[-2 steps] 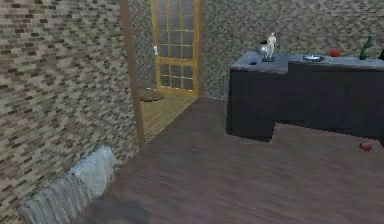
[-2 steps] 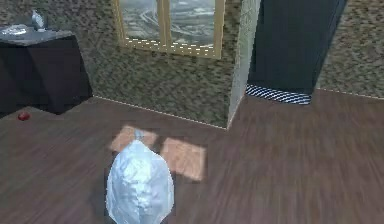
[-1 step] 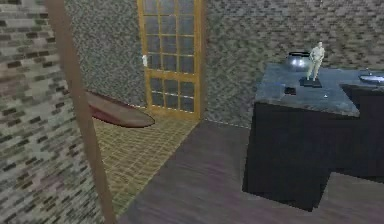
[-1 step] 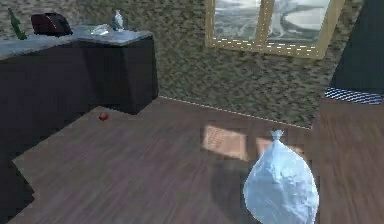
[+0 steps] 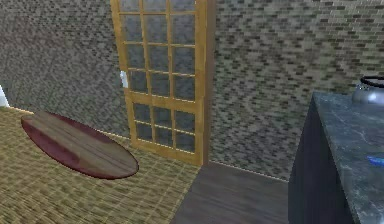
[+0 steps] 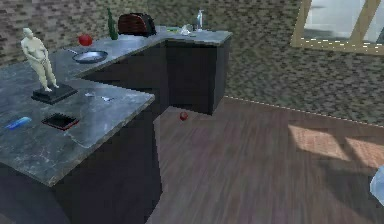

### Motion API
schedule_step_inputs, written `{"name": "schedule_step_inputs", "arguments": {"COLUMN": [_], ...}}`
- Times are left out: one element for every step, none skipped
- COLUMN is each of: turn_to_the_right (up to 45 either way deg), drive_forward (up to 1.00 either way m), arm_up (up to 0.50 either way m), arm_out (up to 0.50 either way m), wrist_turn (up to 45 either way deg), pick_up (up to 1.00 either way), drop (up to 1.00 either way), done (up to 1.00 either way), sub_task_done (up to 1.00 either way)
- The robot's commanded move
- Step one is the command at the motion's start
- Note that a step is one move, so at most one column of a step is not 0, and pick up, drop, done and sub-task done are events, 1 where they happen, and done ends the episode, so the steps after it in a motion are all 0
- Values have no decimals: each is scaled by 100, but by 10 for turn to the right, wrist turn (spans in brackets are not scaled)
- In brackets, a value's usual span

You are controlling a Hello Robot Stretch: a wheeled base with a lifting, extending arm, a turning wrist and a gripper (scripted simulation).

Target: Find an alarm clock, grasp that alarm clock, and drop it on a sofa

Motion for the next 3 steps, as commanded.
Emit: {"name": "schedule_step_inputs", "arguments": {"turn_to_the_right": [30,450,180], "drive_forward": [0,0,0], "arm_up": [0,0,0], "arm_out": [0,0,0], "wrist_turn": [0,0,0], "pick_up": [0,0,0], "drop": [0,0,0], "done": [0,0,0], "sub_task_done": [0,0,0]}}
